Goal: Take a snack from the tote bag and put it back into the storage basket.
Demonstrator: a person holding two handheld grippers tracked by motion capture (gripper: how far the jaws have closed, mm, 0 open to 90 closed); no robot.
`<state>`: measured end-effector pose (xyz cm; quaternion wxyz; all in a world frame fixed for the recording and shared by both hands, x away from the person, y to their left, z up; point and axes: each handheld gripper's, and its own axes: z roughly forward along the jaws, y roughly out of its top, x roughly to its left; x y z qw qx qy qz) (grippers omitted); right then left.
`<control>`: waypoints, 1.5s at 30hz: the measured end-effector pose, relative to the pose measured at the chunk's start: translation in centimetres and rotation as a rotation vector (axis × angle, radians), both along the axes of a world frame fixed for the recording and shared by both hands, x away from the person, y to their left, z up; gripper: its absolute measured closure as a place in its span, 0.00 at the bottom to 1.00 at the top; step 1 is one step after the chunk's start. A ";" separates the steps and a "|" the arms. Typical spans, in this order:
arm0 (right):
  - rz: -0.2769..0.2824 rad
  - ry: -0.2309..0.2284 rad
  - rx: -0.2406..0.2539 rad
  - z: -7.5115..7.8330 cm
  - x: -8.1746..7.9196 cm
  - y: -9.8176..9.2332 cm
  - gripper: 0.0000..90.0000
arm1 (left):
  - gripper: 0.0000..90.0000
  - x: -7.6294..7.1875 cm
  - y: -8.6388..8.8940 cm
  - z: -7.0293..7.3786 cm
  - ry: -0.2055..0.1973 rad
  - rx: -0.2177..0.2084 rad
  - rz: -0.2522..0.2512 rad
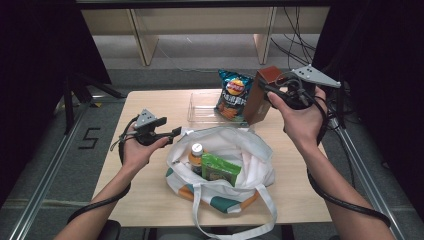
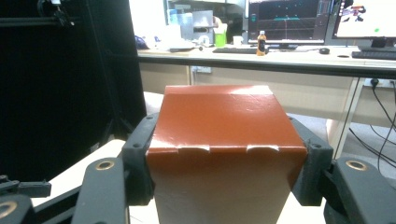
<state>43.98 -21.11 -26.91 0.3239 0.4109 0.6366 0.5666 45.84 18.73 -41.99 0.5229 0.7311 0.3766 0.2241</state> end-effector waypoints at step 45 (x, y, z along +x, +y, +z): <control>-0.094 0.064 -0.015 -2.4 4.7 1.2 0.43 | 0.30 0.1 0.1 -0.1 0.001 0.002 0.001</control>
